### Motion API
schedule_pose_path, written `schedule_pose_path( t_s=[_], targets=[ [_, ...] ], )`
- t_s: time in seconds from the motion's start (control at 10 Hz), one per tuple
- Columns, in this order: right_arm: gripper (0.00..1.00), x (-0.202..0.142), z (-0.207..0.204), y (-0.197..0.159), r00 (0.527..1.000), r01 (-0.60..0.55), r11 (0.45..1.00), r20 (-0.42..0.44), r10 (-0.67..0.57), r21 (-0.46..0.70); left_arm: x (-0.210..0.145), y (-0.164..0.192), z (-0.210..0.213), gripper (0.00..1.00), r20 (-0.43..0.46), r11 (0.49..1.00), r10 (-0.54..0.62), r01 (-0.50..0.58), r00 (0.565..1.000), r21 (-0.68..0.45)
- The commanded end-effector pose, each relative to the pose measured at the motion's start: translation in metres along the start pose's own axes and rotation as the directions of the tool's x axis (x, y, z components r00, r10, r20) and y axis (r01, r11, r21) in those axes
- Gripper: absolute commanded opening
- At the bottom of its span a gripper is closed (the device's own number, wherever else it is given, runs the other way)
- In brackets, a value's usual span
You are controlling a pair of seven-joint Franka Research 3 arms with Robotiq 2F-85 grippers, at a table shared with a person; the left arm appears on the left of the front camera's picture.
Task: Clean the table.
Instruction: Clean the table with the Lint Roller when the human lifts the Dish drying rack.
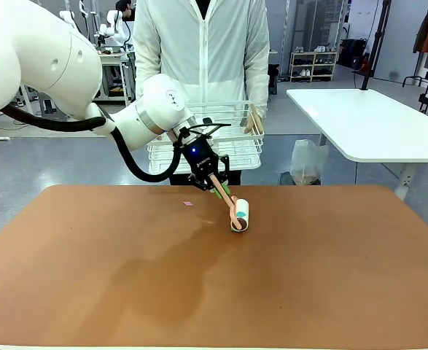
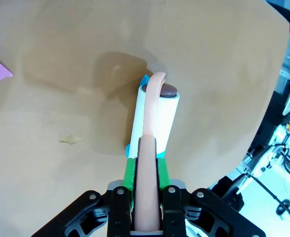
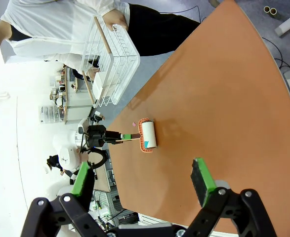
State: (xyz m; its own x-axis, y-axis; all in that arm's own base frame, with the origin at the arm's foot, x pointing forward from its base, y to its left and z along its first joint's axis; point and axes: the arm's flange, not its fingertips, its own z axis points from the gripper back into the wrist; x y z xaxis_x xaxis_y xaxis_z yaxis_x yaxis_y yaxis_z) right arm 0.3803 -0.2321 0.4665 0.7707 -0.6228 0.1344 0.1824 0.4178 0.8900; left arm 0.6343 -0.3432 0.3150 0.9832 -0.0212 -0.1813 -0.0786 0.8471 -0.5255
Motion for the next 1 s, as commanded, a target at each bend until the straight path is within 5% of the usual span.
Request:
schedule_pose_path(
  t_s=[0.0,0.5,0.9],
  targets=[
    [1.00,-0.002,0.000,0.000,1.000,-0.012,1.000,0.004,0.012,0.019,0.003,0.025,-0.041,0.21,-0.036,0.996,0.040,-0.037,0.999,0.082],
    [1.00,-0.002,0.000,0.000,1.000,-0.012,1.000,0.004,0.012,0.019,-0.052,0.009,0.056,0.21,0.050,0.996,0.005,-0.010,0.999,0.086],
    [1.00,-0.002,0.000,0.000,1.000,-0.012,1.000,0.004,0.012,0.019,-0.115,0.105,0.158,0.21,0.155,0.991,-0.026,0.006,0.988,0.132]
  ],
)
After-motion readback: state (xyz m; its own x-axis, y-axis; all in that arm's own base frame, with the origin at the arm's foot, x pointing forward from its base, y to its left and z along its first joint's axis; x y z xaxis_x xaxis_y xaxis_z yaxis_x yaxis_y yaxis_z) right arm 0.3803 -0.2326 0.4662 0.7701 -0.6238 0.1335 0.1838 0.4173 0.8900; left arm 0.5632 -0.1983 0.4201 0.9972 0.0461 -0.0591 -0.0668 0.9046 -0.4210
